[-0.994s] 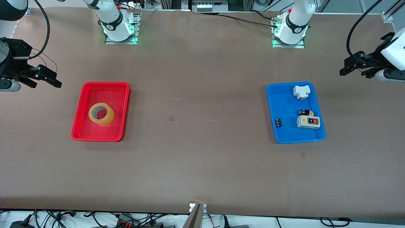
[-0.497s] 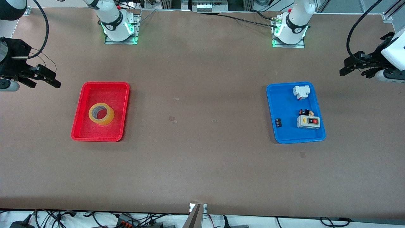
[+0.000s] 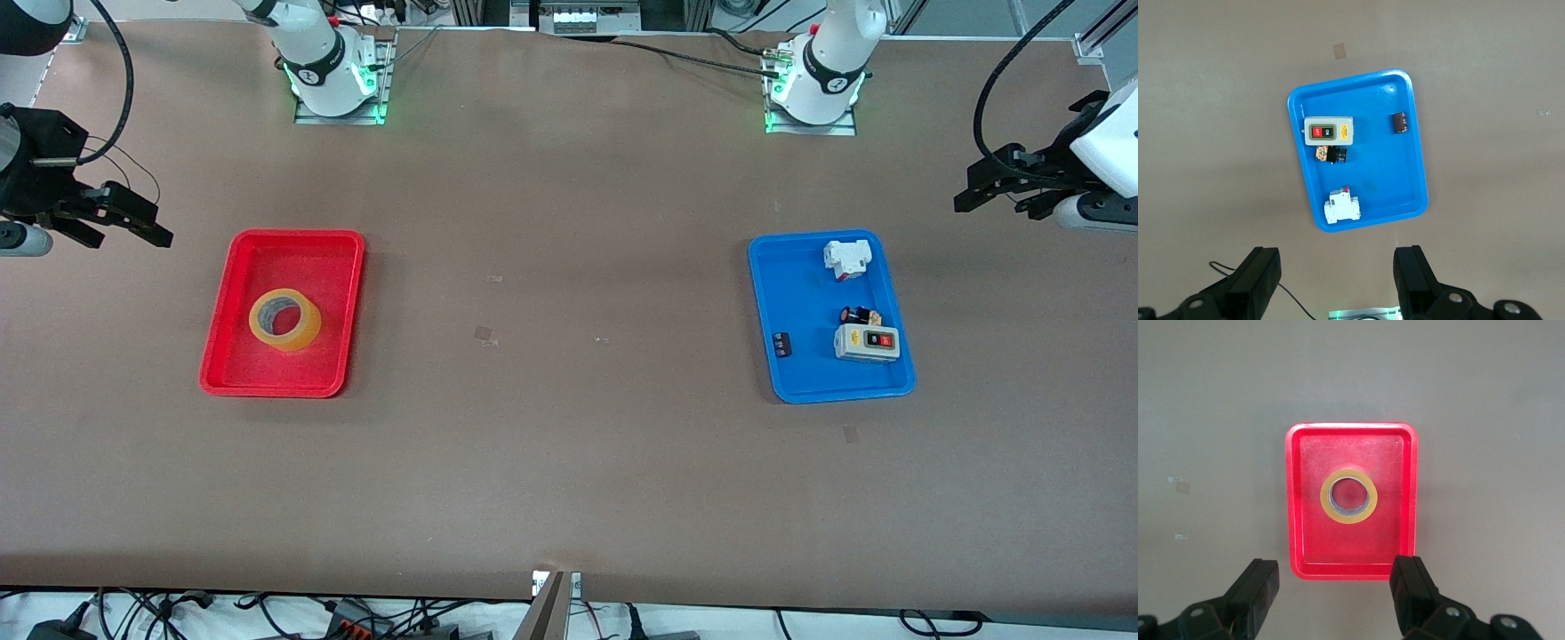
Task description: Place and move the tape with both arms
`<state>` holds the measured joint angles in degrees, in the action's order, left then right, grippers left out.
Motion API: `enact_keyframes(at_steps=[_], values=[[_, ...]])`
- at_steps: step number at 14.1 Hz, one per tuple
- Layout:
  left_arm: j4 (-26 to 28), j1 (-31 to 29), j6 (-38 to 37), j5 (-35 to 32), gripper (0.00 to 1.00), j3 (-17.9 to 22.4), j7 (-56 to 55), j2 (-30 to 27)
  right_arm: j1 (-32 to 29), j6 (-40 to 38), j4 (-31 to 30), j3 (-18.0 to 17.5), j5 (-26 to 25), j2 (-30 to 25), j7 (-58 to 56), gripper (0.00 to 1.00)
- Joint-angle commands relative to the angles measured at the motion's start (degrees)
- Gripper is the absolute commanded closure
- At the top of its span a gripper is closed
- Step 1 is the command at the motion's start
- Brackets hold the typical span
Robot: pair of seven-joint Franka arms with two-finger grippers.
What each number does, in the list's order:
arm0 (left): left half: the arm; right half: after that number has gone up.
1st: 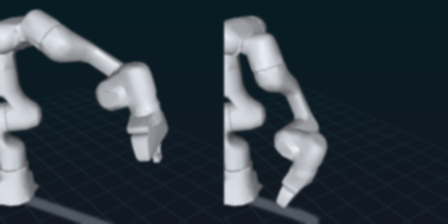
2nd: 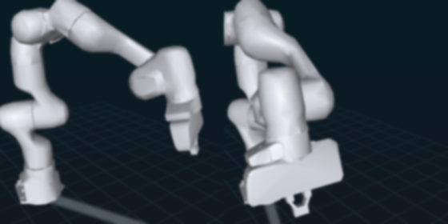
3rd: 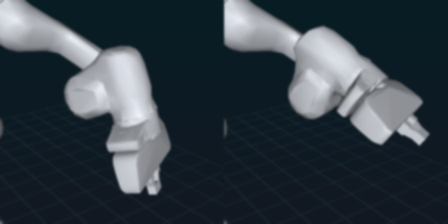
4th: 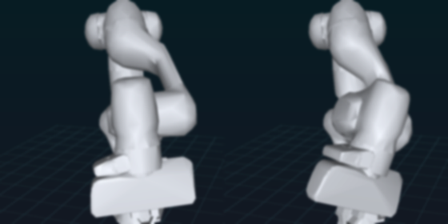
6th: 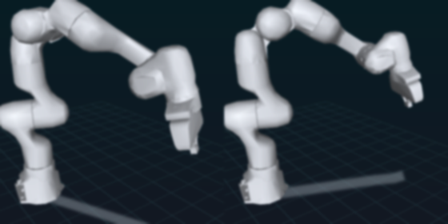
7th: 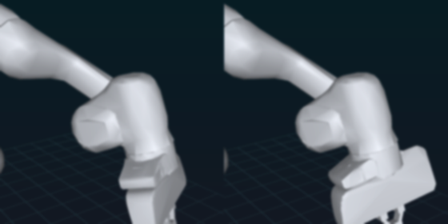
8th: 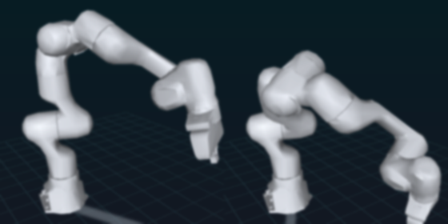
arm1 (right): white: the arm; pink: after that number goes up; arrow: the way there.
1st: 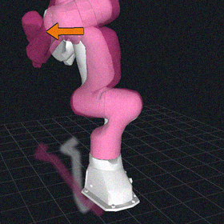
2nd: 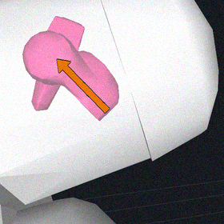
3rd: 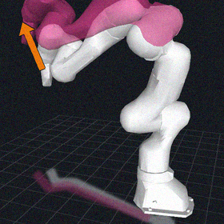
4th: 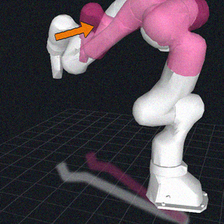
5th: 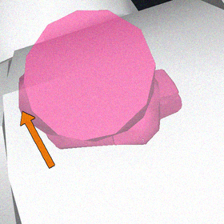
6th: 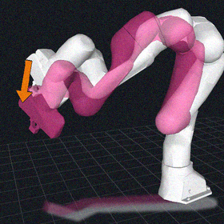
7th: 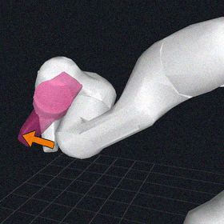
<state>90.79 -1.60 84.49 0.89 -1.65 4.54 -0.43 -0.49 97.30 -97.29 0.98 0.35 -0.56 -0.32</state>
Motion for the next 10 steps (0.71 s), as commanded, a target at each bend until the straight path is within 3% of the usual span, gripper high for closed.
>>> enact_keyframes(at_steps=[1,10], values=[[-0.9,-0.2,-1.2,0.8,0.0,-0.1,-0.5,-0.3,-1.2,-0.8,-0.1,-1.1,0.6,-1.1,-0.3,0.0],[-0.9,-0.2,-1.3,0.8,0.0,-0.1,-0.9,-0.4,-1.1,-1.9,-0.1,-1.1,0.0,-1.3,-1.1,0.0]])
